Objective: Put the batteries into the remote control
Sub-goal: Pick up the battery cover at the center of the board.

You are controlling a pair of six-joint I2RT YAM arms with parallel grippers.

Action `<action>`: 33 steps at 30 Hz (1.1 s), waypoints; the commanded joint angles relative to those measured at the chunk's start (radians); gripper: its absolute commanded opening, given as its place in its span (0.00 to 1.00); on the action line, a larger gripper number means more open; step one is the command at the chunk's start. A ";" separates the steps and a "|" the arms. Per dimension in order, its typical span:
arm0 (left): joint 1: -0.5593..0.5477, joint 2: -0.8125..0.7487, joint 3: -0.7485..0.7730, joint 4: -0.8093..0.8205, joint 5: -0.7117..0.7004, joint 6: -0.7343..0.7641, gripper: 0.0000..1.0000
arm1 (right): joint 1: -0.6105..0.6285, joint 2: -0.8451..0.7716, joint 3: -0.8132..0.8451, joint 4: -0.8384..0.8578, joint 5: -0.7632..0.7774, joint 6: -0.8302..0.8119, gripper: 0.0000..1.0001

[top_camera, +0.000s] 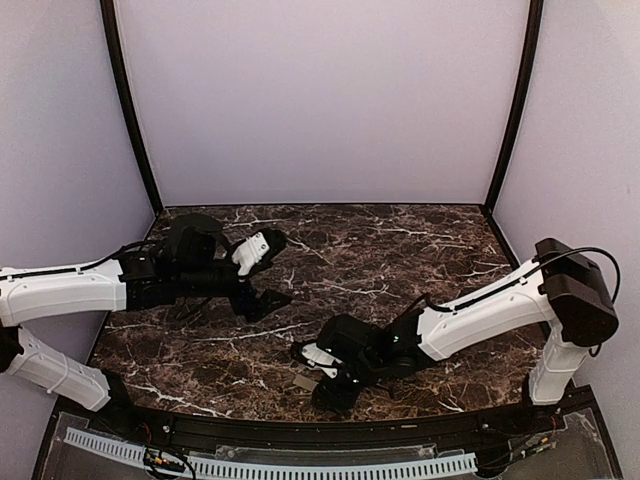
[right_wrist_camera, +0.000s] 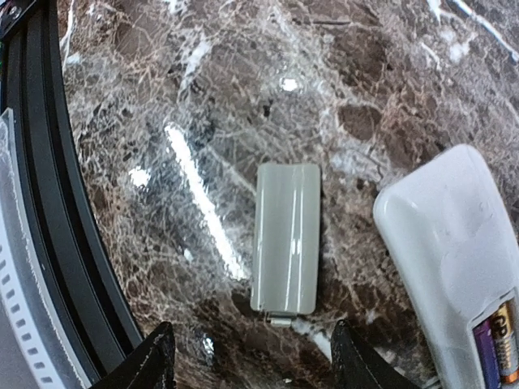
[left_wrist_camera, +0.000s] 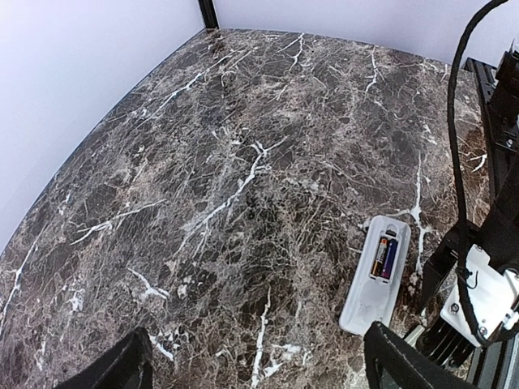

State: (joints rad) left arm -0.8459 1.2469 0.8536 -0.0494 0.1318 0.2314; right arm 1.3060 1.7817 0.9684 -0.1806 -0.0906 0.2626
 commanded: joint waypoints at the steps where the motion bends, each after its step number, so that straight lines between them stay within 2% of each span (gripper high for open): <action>1: 0.002 0.005 -0.028 0.013 -0.002 -0.025 0.89 | 0.013 0.049 0.063 -0.047 0.086 -0.025 0.62; 5: 0.002 0.000 -0.033 0.022 0.012 -0.019 0.89 | 0.015 0.084 0.087 -0.060 0.087 -0.041 0.58; 7: 0.002 -0.004 -0.037 0.024 0.009 -0.010 0.89 | 0.023 0.101 0.100 -0.073 0.113 -0.057 0.50; 13: 0.004 -0.018 -0.048 0.023 -0.007 0.003 0.89 | 0.046 0.129 0.119 -0.124 0.149 -0.100 0.35; 19: 0.005 -0.016 -0.045 0.021 -0.007 0.005 0.89 | 0.052 0.121 0.129 -0.157 0.170 -0.115 0.25; 25: 0.005 -0.023 -0.048 0.021 -0.009 0.010 0.89 | 0.052 0.080 0.129 -0.167 0.181 -0.141 0.19; 33: 0.014 -0.032 -0.034 0.005 0.020 -0.014 0.89 | 0.052 -0.034 0.107 -0.151 0.211 -0.215 0.18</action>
State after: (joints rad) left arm -0.8440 1.2434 0.8215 -0.0319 0.1314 0.2306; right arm 1.3487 1.8420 1.0954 -0.3225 0.0902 0.1009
